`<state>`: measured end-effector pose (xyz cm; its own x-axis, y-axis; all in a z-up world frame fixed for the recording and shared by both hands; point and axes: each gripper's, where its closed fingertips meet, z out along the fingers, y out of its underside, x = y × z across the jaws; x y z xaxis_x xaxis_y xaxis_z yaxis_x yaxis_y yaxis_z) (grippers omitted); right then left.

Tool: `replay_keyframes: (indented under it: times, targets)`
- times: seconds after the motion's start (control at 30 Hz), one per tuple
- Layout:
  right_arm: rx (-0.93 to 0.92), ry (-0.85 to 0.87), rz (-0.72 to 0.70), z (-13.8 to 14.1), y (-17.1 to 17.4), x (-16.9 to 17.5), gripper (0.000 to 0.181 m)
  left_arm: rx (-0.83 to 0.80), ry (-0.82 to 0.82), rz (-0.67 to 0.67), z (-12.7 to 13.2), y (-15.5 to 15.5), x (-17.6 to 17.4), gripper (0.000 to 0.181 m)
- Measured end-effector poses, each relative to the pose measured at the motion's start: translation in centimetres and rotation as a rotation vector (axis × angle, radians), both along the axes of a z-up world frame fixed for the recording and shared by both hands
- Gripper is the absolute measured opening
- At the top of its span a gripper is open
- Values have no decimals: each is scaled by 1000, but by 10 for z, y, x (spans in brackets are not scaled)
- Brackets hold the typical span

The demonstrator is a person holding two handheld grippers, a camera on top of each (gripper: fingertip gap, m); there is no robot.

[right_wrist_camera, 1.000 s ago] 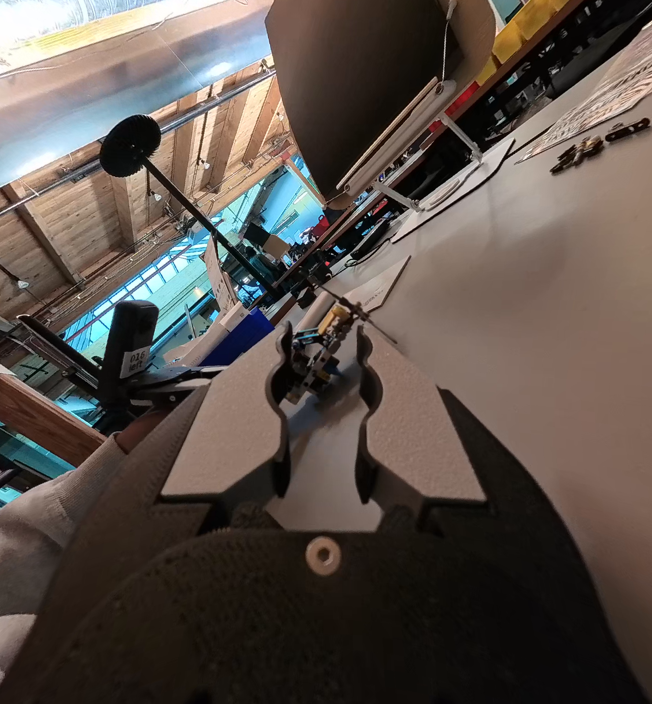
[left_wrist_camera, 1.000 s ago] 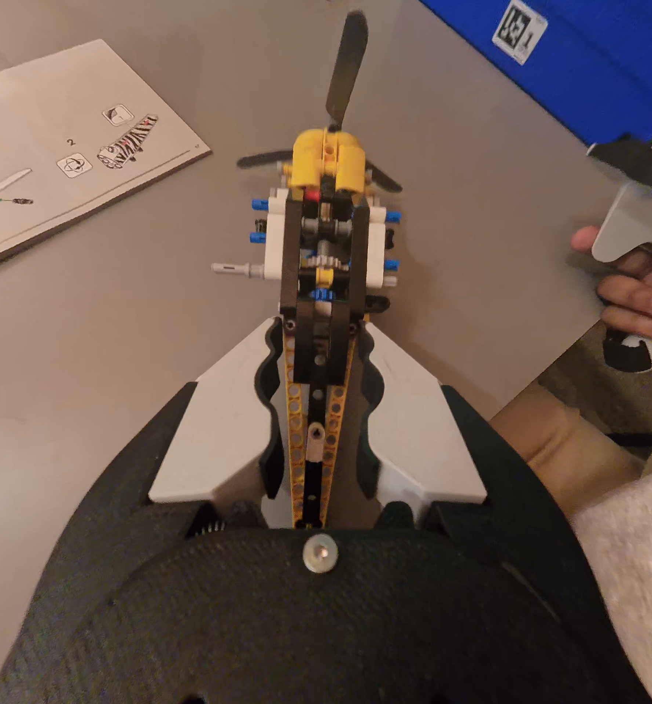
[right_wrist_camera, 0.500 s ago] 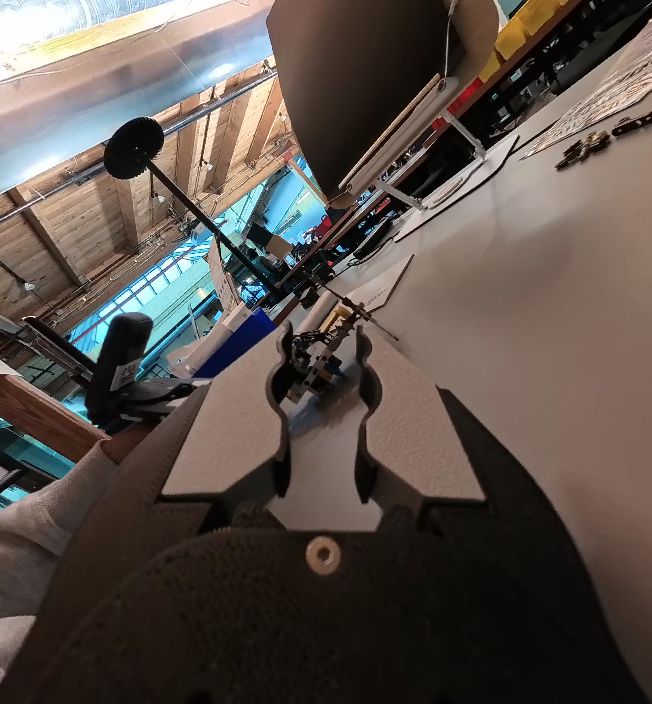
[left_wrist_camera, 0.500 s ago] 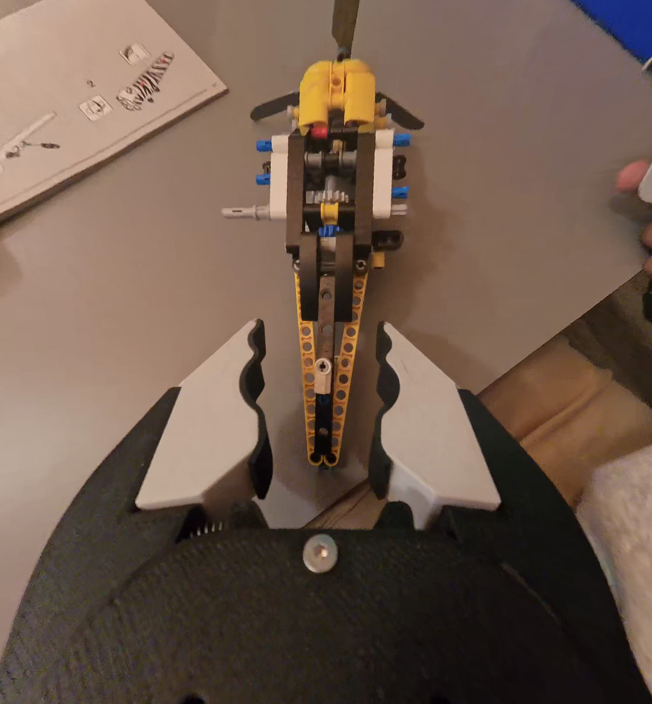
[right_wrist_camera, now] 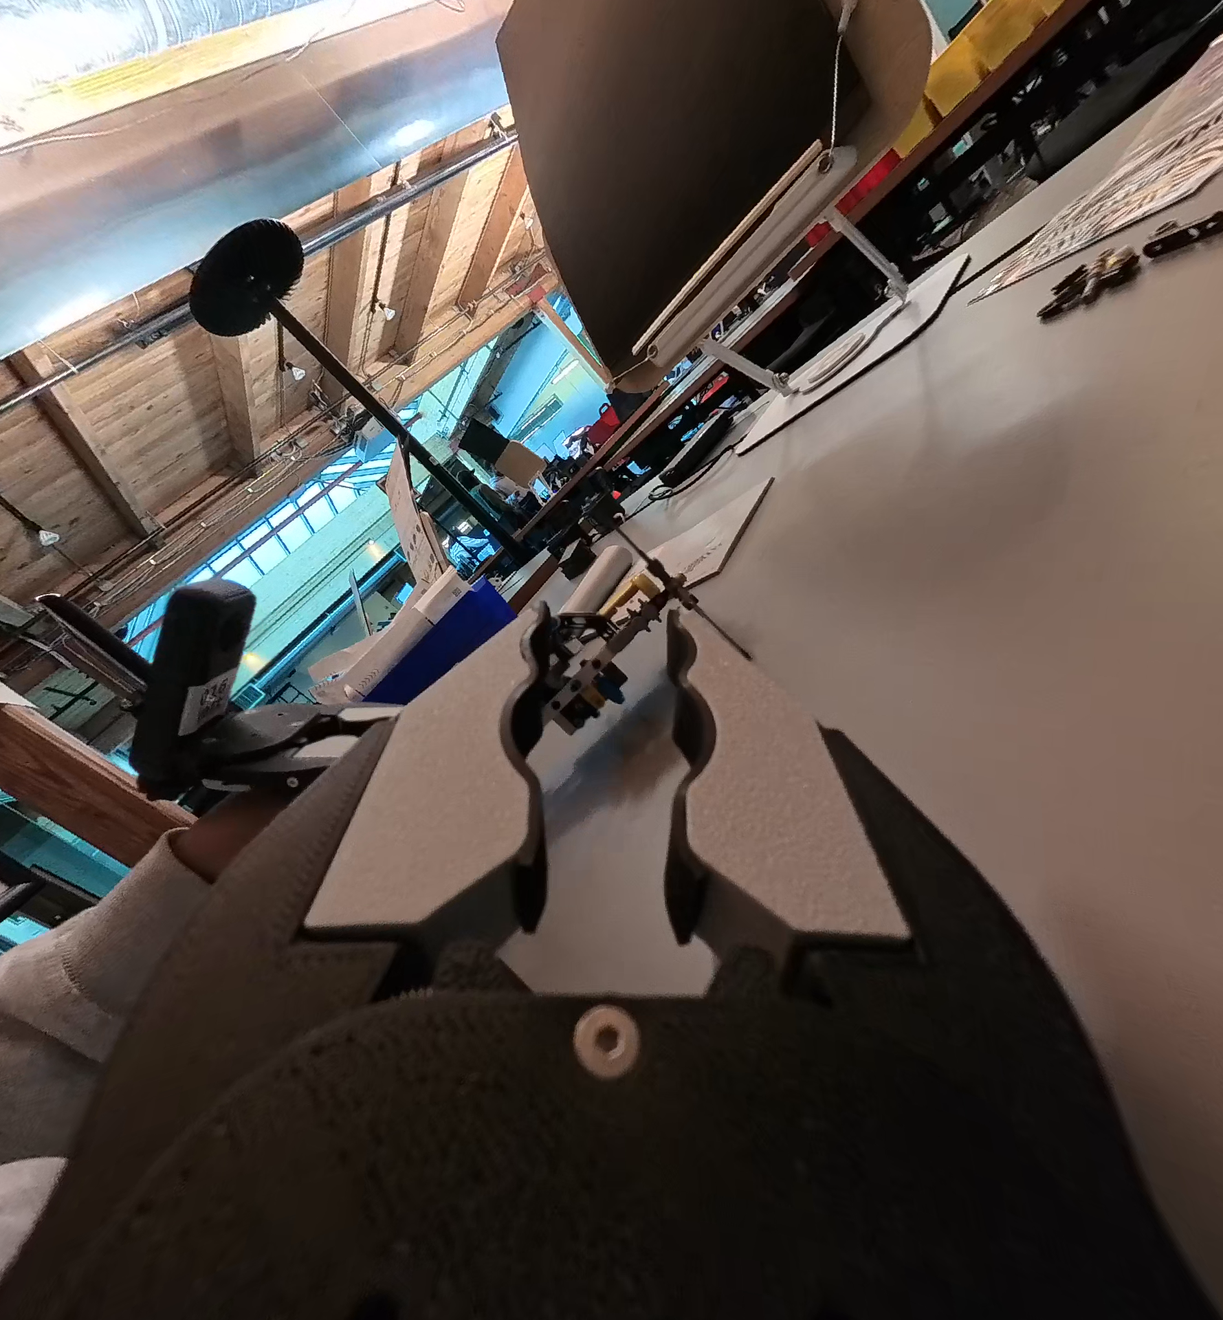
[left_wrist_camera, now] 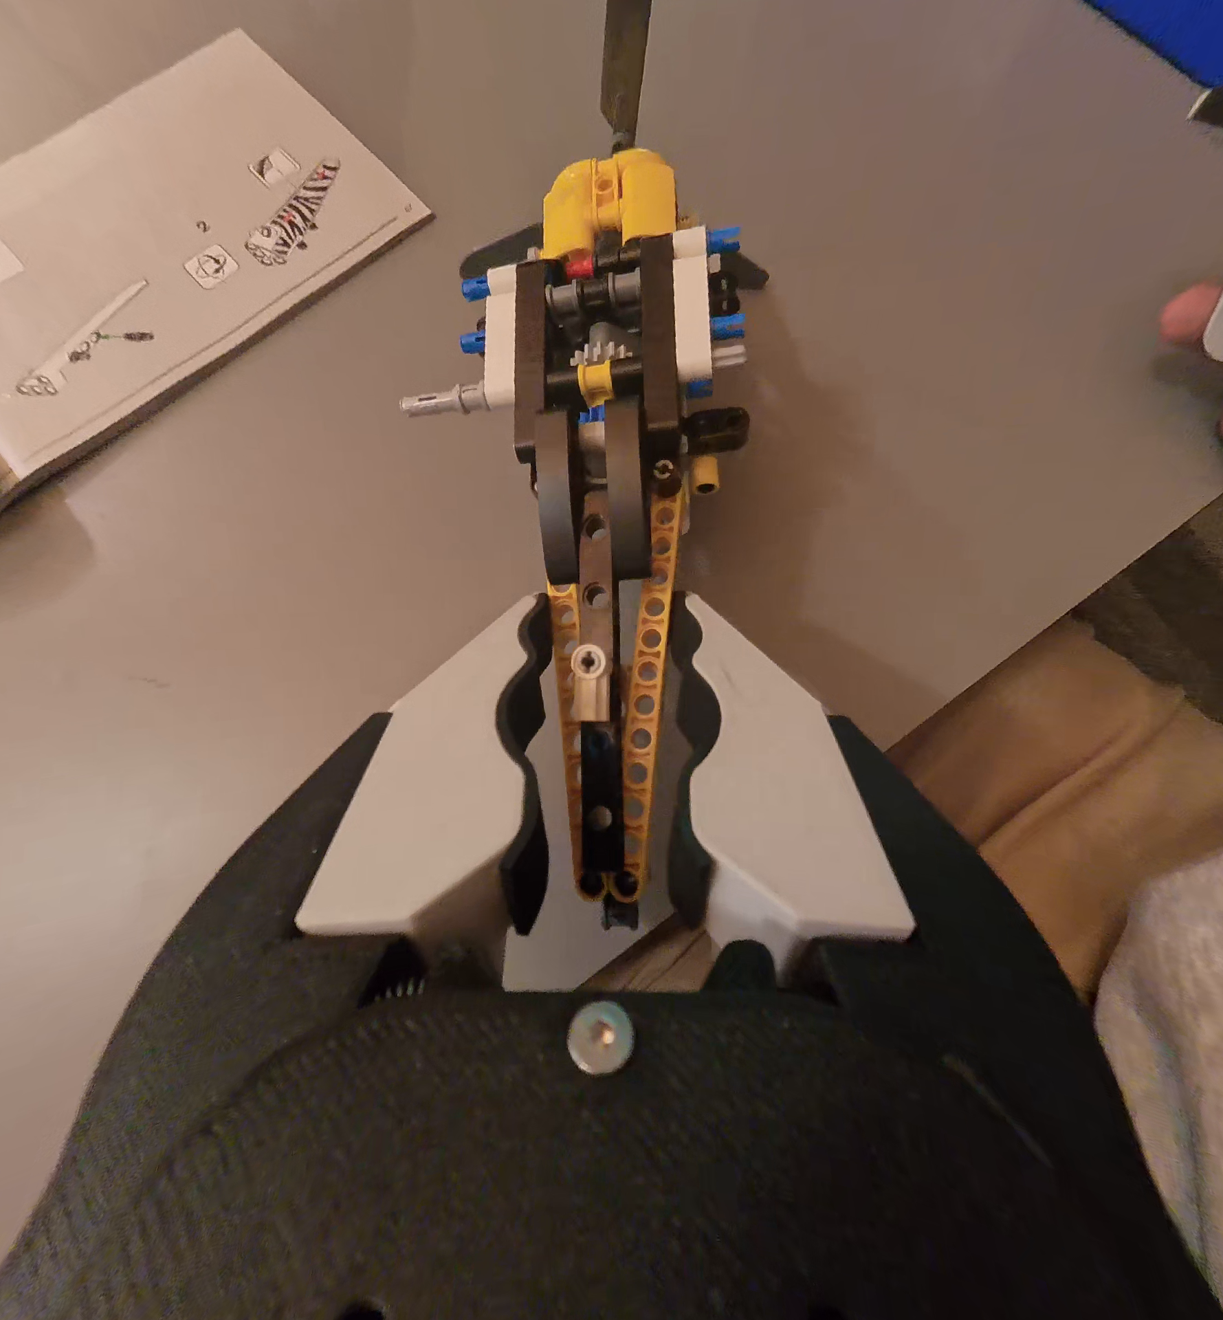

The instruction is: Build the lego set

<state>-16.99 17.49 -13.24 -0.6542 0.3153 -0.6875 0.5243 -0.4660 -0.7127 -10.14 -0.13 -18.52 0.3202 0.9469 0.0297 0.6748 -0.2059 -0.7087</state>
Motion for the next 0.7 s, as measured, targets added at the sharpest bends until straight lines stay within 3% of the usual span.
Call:
replay_keyframes:
  times: [0.03,0.7]
  targets:
    - [0,0,0,0,0,0,30,7,-1,5,2,0,0,33]
    - [19,5,-4,-1,0,0,30,-6,-1,4,0,-2,1,33]
